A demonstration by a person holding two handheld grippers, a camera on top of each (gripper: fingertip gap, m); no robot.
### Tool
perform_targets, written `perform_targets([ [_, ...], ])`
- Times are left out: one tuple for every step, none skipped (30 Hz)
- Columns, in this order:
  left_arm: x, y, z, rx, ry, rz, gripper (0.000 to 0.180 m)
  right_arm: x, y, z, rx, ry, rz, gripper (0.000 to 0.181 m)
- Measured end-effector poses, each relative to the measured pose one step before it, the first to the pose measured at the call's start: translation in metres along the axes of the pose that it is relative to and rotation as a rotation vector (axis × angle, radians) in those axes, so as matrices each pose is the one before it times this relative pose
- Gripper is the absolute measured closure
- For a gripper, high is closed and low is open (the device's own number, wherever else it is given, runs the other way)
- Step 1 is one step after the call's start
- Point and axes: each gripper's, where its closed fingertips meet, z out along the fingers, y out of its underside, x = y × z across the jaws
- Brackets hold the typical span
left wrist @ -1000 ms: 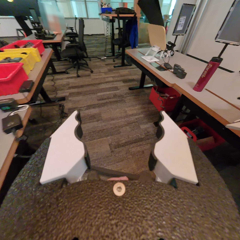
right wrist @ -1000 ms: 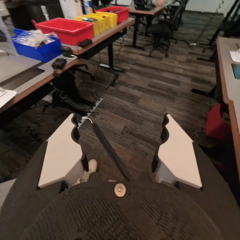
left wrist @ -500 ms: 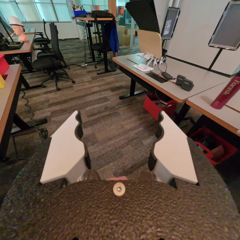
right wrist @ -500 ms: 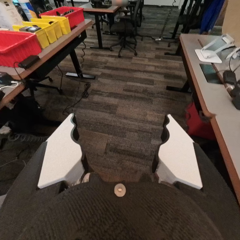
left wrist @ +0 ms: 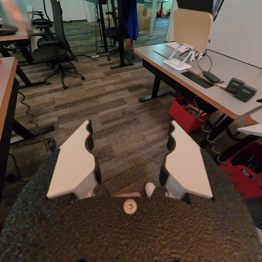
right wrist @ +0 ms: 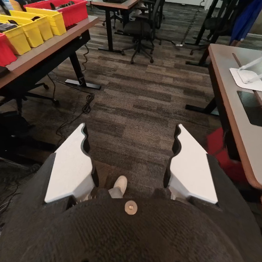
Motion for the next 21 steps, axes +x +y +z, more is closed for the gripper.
perform_targets([
  [-0.00717, -0.00333, 0.01108, -0.0004, -0.0083, 0.0134, 0.076, 0.00401, -0.00674, 0.02322, 0.0072, -0.0229, -0.0093, 0.061],
  [-0.00646, -0.00438, 0.01142, 0.0001, -0.0051, 0.0202, 0.078, 0.00422, -0.0086, 0.02427, 0.0088, -0.0263, -0.0111, 0.061],
  [-0.00772, -0.00473, 0.01235, -0.0006, -0.0113, 0.0181, 0.079, 0.00449, -0.01039, 0.02417, 0.0087, -0.0278, -0.0146, 0.06],
  [-0.00865, -0.00485, 0.0135, -0.0026, -0.0185, 0.0059, 0.08, 0.0064, -0.01206, 0.02278, 0.0108, -0.0205, -0.0157, 0.059],
  [-0.00769, -0.0048, 0.01437, -0.0067, -0.0165, -0.0133, 0.08, 0.00776, -0.01241, 0.02037, 0.0084, -0.0163, -0.0149, 0.06],
  [-0.00455, -0.00586, 0.01445, -0.0066, -0.0023, -0.0269, 0.081, 0.00811, -0.01274, 0.01681, 0.007, -0.0143, -0.0094, 0.06],
  [-0.00176, -0.00824, 0.01481, 0.0038, 0.0089, -0.0264, 0.08, 0.00865, -0.01329, 0.01312, 0.0164, -0.0129, -0.0107, 0.06],
  [-0.00015, -0.00963, 0.01581, 0.0162, 0.0098, -0.0149, 0.081, 0.00805, -0.01189, 0.01176, 0.0257, -0.0094, -0.0184, 0.06],
  [0.00172, -0.0084, 0.01679, 0.0174, 0.0121, -0.0001, 0.082, 0.00986, -0.00721, 0.00989, 0.0162, -0.0021, -0.0207, 0.06],
  [0.00246, -0.00585, 0.01798, 0.0072, 0.0153, 0.0086, 0.082, 0.01068, -0.003, 0.00804, 0.0008, 0.0083, -0.0115, 0.061],
  [0.00278, -0.00401, 0.0187, -0.0036, 0.0183, 0.0087, 0.082, 0.01149, -0.00158, 0.0066, -0.0045, 0.0081, -0.0019, 0.061],
  [0.00552, -0.00557, 0.01993, -0.0063, 0.0263, 0.0065, 0.082, 0.01139, -0.00081, 0.00332, -0.0021, 0.0137, 0.0057, 0.062],
  [0.00663, -0.006, 0.01893, -0.0018, 0.0347, 0.0085, 0.082, 0.01149, -0.00041, 0.00152, 0.0023, 0.0219, 0.011, 0.063],
  [0.00605, -0.00493, 0.01781, 0.0017, 0.0378, 0.0136, 0.083, 0.01222, -0.00043, 0.00134, 0.0059, 0.0242, 0.012, 0.067],
  [0.0054, -0.00394, 0.01785, -0.001, 0.0377, 0.0177, 0.084, 0.01658, 0.00371, 0.00349, 0.0003, 0.0252, 0.0102, 0.07],
  [0.00453, -0.0026, 0.01798, -0.0077, 0.0376, 0.0188, 0.084, 0.01296, 0.00679, 0.00029, -0.0142, 0.032, 0.0113, 0.072],
  [0.00435, -0.00205, 0.01899, -0.0112, 0.0379, 0.0159, 0.084, 0.01399, 0.00959, 0.00085, -0.0252, 0.0372, 0.0117, 0.073],
  [0.0039, -0.00217, 0.01851, -0.009, 0.0415, 0.0133, 0.086, 0.01454, 0.01046, 0.00173, -0.0268, 0.0386, 0.0111, 0.075],
  [0.00334, -0.00271, 0.01722, -0.005, 0.046, 0.0112, 0.088, 0.01595, 0.01034, 0.00264, -0.0256, 0.0421, 0.0141, 0.078],
  [0.00203, -0.00301, 0.01643, -0.0028, 0.0421, 0.0081, 0.088, 0.01598, 0.00872, 0.00266, -0.0249, 0.0467, 0.0196, 0.081],
  [0.00074, -0.0034, 0.01592, -0.0022, 0.039, 0.0096, 0.089, 0.01631, 0.00635, 0.00354, -0.0197, 0.0479, 0.0211, 0.084],
])
